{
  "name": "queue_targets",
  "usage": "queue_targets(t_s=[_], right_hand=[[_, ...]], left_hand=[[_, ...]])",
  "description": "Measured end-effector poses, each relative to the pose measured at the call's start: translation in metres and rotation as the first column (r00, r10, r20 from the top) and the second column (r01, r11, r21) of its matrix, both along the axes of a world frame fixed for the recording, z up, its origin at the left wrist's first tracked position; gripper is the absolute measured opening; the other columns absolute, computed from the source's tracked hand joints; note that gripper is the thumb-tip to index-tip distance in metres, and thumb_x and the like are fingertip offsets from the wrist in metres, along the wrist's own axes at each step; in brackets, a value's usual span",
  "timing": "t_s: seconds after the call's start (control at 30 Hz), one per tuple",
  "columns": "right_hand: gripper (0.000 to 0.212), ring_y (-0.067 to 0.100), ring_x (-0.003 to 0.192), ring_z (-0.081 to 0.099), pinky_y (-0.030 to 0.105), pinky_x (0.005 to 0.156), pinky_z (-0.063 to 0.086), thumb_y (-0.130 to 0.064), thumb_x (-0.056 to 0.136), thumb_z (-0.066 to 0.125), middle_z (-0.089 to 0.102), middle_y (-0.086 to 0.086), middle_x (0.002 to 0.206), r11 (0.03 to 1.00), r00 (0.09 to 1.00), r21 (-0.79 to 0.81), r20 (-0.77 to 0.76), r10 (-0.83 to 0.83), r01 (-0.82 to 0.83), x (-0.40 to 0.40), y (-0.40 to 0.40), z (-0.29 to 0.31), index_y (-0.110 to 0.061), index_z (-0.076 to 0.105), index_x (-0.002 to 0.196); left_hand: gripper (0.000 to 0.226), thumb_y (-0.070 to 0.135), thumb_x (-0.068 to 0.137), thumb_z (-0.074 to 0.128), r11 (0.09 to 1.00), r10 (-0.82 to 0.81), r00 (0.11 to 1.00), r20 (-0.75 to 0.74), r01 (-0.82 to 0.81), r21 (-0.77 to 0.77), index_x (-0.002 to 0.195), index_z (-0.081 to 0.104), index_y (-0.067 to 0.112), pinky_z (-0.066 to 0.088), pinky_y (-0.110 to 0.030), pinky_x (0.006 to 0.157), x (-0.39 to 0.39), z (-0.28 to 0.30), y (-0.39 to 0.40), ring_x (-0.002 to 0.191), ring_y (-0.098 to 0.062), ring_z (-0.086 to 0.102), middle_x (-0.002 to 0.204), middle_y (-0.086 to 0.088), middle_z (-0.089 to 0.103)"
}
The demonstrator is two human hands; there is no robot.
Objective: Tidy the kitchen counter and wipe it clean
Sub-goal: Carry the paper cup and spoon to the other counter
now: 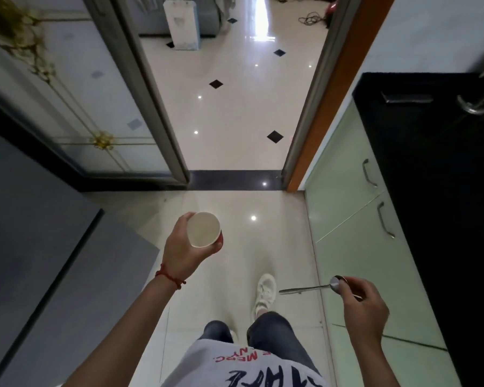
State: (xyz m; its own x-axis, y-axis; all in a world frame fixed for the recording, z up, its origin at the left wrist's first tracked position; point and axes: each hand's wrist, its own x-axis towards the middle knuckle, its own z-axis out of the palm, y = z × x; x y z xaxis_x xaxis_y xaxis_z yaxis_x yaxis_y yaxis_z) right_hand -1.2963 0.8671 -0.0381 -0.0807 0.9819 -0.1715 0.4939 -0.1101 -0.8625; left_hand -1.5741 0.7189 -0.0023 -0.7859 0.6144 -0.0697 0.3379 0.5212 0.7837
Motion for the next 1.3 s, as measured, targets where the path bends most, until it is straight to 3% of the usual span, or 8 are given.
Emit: queue_targets(t_s=[0.13, 0.3, 0.5, 0.63, 0.77, 1.0, 1.13, 1.3], right_hand=[[0.008, 0.011, 0.075, 0.063, 0.002, 0.063, 0.044, -0.01, 0.075, 0.072, 0.067, 0.007, 0.084, 1.0, 1.0, -0.005, -0.018, 0.01, -0.01, -0.036, 0.072, -0.01, -0.014, 0.067, 0.079], [0.012, 0.018, 0.078, 0.063, 0.003, 0.063, 0.046, -0.009, 0.077, 0.071, 0.067, 0.004, 0.084, 0.999, 0.997, 0.018, -0.059, 0.044, -0.043, -0.083, 0.171, 0.001, -0.018, 0.065, 0.079], [0.012, 0.004, 0.076, 0.062, 0.011, 0.062, 0.047, -0.011, 0.078, 0.07, 0.063, -0.005, 0.084, 0.997, 0.995, 0.046, -0.076, 0.07, -0.067, -0.133, 0.268, 0.027, -0.021, 0.064, 0.08], [0.017, -0.014, 0.069, 0.059, -0.001, 0.059, 0.043, -0.006, 0.078, 0.069, 0.062, -0.006, 0.082, 0.999, 0.992, 0.054, -0.129, 0.004, 0.003, -0.157, 0.309, 0.032, -0.022, 0.063, 0.076], [0.029, -0.002, 0.067, 0.066, 0.002, 0.059, 0.047, -0.001, 0.078, 0.068, 0.066, 0.009, 0.082, 0.984, 0.969, 0.051, -0.191, -0.157, 0.17, -0.17, 0.338, 0.023, -0.027, 0.062, 0.069], [0.03, -0.007, 0.07, 0.061, 0.001, 0.062, 0.044, -0.007, 0.078, 0.069, 0.065, -0.008, 0.078, 0.883, 0.883, 0.082, -0.138, -0.448, 0.461, -0.175, 0.362, 0.031, -0.035, 0.062, 0.07], [0.017, -0.012, 0.072, 0.06, -0.001, 0.064, 0.044, -0.01, 0.076, 0.073, 0.066, -0.004, 0.082, 0.759, 0.768, 0.117, -0.136, -0.626, 0.64, -0.167, 0.365, 0.04, -0.026, 0.065, 0.077], [0.008, -0.017, 0.069, 0.059, -0.002, 0.061, 0.043, -0.006, 0.077, 0.069, 0.066, -0.021, 0.071, 0.616, 0.634, 0.151, -0.144, -0.76, 0.773, -0.149, 0.367, 0.05, -0.01, 0.067, 0.083]], left_hand=[[0.08, 0.025, 0.06, 0.084, 1.0, -0.014, 1.0, 0.003, 0.014, -0.007, 0.125, 0.042, 0.006, 0.041, -0.024, 0.079, -0.03, -0.011, 0.076, 0.099, -0.016, 0.046, 0.12, -0.012, 0.053], [0.081, 0.024, 0.06, 0.083, 1.0, -0.013, 1.0, 0.025, 0.014, -0.027, 0.126, 0.04, 0.006, 0.042, -0.026, 0.08, -0.047, -0.011, 0.153, 0.1, -0.015, 0.045, 0.123, -0.014, 0.052], [0.082, 0.033, 0.057, 0.084, 0.996, -0.081, 0.996, 0.023, 0.082, -0.046, 0.123, 0.041, 0.01, 0.04, -0.012, 0.074, -0.08, -0.011, 0.237, 0.098, -0.014, 0.048, 0.114, -0.002, 0.052], [0.079, 0.029, 0.055, 0.085, 0.992, -0.12, 0.993, 0.018, 0.12, -0.042, 0.119, 0.042, 0.011, 0.035, -0.006, 0.067, -0.106, -0.011, 0.296, 0.091, -0.014, 0.049, 0.105, 0.005, 0.048], [0.079, 0.027, 0.056, 0.085, 0.963, -0.262, 0.965, -0.003, 0.262, -0.059, 0.12, 0.043, 0.007, 0.035, -0.005, 0.067, -0.135, -0.012, 0.364, 0.092, -0.014, 0.049, 0.105, 0.004, 0.047], [0.078, 0.032, 0.055, 0.085, 0.793, -0.607, 0.795, -0.015, 0.604, -0.08, 0.118, 0.044, 0.01, 0.036, -0.008, 0.067, -0.171, 0.008, 0.494, 0.09, -0.014, 0.052, 0.11, -0.002, 0.056], [0.071, 0.04, 0.051, 0.085, 0.658, -0.752, 0.658, 0.021, 0.753, -0.015, 0.106, 0.044, 0.024, 0.034, -0.007, 0.065, -0.156, 0.034, 0.556, 0.088, -0.014, 0.054, 0.102, 0.007, 0.054], [0.064, 0.051, 0.04, 0.071, 0.527, -0.844, 0.522, 0.124, 0.85, 0.016, 0.094, 0.04, 0.04, 0.043, -0.008, 0.055, -0.117, 0.041, 0.614, 0.069, 0.003, 0.06, 0.085, 0.016, 0.054]])
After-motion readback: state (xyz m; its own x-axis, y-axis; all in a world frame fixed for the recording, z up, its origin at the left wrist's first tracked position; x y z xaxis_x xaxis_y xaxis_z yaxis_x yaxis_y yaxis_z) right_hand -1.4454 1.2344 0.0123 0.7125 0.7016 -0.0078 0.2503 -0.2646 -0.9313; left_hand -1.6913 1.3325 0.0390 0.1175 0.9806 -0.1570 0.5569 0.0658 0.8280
